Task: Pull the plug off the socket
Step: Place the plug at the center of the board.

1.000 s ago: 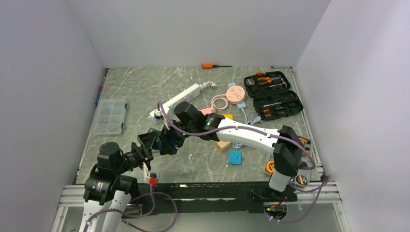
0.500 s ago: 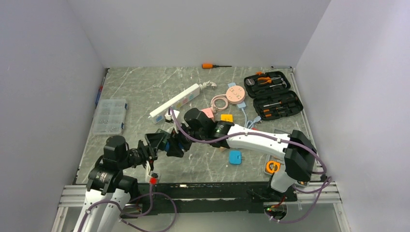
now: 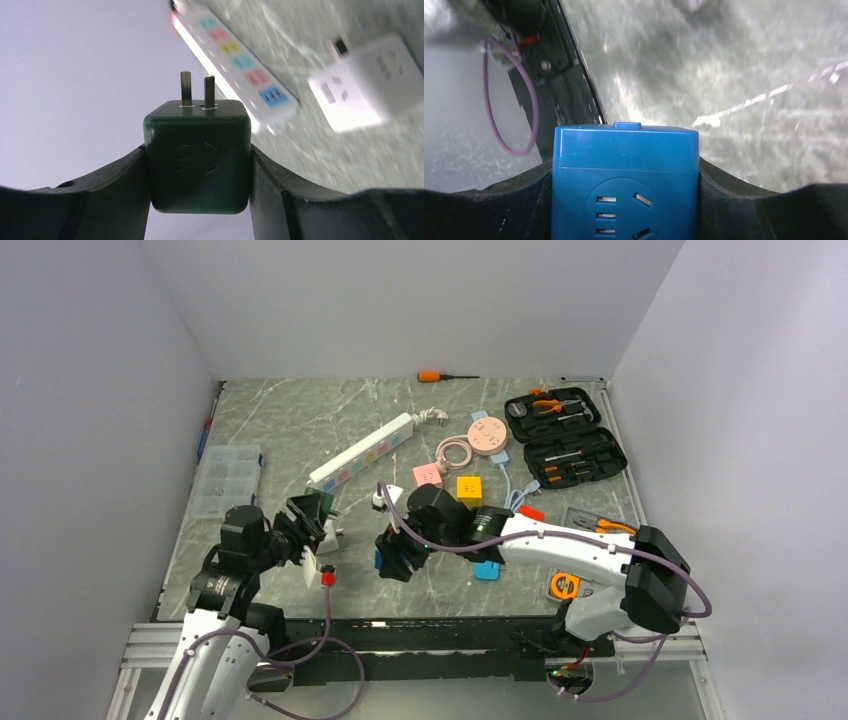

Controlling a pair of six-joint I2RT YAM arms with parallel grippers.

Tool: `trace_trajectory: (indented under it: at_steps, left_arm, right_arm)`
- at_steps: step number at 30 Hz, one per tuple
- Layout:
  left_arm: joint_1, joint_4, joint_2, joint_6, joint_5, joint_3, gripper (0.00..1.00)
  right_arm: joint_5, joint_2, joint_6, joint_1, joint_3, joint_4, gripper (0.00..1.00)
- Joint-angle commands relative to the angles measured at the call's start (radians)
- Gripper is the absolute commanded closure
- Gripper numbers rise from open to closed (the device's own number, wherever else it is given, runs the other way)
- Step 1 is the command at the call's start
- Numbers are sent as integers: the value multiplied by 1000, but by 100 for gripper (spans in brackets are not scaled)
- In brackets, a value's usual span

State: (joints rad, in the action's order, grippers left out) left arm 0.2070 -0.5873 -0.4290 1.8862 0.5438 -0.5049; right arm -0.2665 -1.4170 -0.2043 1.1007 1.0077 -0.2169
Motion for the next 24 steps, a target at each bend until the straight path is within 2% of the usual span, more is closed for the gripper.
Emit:
trace_trajectory:
  at_steps: [1,9,13,16,18,21,24]
  left_arm:
    - [-15,10,-36,-17,-294,-1,100]
    - [13,9,-22,-1,-268,-11,100]
    - [93,6,-66,-120,-298,-55,100]
    - [197,11,-124,-292,-359,-95,100]
    - [287,23,-187,-462,-425,-134,100]
    - [387,-47,-337,-727,-497,-244,100]
    - [451,-87,-459,-872,-512,-325,100]
  right_arm:
    - [7,52,-18,5,-23,-126,100]
    - [69,31,-24,-52,-40,-117,100]
    - [174,-13,-42,-130,-53,-75,97]
    - [244,-79,-56,-171,-49,-23,96]
    - [266,-129,-63,-186,-34,7,95]
    - [303,-198,-82,-211,-9,45,94]
    - [316,-255,-102,-247,2,82,94]
